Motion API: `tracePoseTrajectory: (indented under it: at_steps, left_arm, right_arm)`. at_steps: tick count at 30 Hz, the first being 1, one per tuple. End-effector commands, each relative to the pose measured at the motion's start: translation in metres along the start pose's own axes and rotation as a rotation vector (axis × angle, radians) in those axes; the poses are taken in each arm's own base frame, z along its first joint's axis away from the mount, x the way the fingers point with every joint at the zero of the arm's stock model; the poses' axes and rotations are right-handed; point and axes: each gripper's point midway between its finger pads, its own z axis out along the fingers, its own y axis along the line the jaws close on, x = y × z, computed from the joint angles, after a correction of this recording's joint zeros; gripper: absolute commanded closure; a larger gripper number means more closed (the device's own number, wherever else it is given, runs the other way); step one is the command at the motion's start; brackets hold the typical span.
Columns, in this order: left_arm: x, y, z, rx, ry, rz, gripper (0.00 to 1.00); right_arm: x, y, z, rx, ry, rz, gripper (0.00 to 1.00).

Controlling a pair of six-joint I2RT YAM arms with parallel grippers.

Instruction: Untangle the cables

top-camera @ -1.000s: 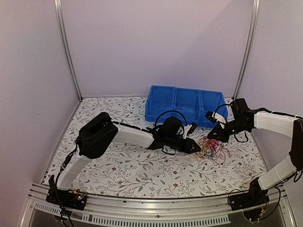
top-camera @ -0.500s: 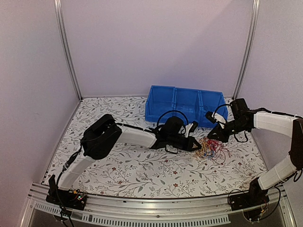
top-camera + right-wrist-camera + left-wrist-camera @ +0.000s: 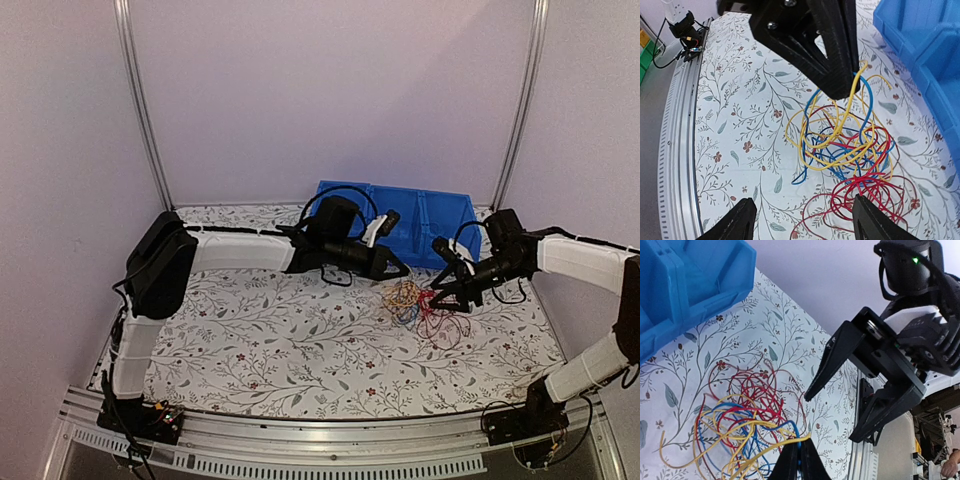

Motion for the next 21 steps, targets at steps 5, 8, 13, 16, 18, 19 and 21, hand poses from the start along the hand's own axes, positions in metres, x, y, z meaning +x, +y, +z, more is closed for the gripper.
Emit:
tracePoseTrajectory:
  at_steps: [5,8,13,16,18,19,21]
  left_arm:
    - [-0.017,-0.035,-0.025,0.07,0.016,0.023,1.0]
    - [-0.019,-0.042,-0.028,0.066,0.01,0.024,1.0]
    - [-0.016,-0.054,-0.027,0.07,0.011,0.043,1.0]
    - [-0.006,-0.054,-0.027,0.052,0.04,0.035,1.0]
    - [-0.002,-0.055,-0.027,0.041,0.043,0.042,1.0]
    - [0.0,-0.055,-0.027,0.034,0.045,0.049,1.0]
    - [0.004,-0.058,-0.026,0.035,0.052,0.061,1.0]
  right_arm:
    - [-0.091,0.003,-0.044,0.066,-0.172,-0.246,0.31]
    - [-0.109,0.005,-0.046,0.035,-0.231,-0.233,0.3]
    - [-0.108,0.009,-0.017,-0.025,-0.192,-0.197,0.3]
    - [-0.098,0.018,-0.007,-0.115,-0.177,-0.157,0.29]
    - [-0.083,0.019,0.001,-0.126,-0.157,-0.169,0.29]
    - [-0.077,0.015,0.004,-0.105,-0.146,-0.175,0.29]
    - [-0.067,0.006,0.01,-0.052,-0.128,-0.157,0.29]
